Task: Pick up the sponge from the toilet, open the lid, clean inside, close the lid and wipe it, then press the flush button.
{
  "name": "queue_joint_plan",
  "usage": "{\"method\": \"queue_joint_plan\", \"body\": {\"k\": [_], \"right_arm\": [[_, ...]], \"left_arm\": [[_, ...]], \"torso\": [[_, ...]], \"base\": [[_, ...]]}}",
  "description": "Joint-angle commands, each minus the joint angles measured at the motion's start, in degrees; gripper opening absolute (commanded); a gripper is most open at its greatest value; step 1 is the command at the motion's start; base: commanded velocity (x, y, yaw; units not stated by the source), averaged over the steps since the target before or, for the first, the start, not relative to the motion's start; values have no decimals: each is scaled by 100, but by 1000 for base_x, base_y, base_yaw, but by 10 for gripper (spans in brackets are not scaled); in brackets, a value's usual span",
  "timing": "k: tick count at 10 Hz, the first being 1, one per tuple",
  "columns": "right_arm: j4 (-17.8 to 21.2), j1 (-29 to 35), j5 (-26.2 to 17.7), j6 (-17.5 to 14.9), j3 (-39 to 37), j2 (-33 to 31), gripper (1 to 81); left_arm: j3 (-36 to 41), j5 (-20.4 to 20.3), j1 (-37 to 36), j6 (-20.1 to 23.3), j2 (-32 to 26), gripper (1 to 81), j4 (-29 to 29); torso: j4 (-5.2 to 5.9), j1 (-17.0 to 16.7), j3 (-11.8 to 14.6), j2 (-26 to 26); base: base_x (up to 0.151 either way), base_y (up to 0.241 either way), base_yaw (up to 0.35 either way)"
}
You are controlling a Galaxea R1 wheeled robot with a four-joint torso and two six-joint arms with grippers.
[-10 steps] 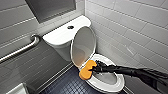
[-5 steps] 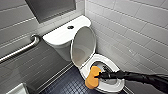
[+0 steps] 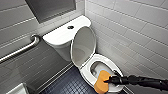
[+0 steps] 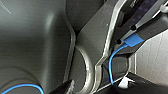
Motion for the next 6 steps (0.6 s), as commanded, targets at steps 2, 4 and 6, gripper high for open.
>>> {"method": "queue_joint_plan", "body": {"k": [2, 4, 6], "right_arm": [[-4, 46, 134, 26, 1186, -1166, 10], [-30, -376, 450, 17, 1511, -1700, 10], [-30, -579, 670, 17, 1916, -2264, 10]], "left_arm": [[127, 447, 205, 107, -67, 811, 76], [127, 447, 205, 142, -67, 811, 85], [127, 456, 205, 177, -76, 811, 85]], "torso": [[0, 0, 0, 0], [0, 0, 0, 0], [0, 0, 0, 0]], "base": [[0, 0, 0], [0, 0, 0], [0, 0, 0]]}}
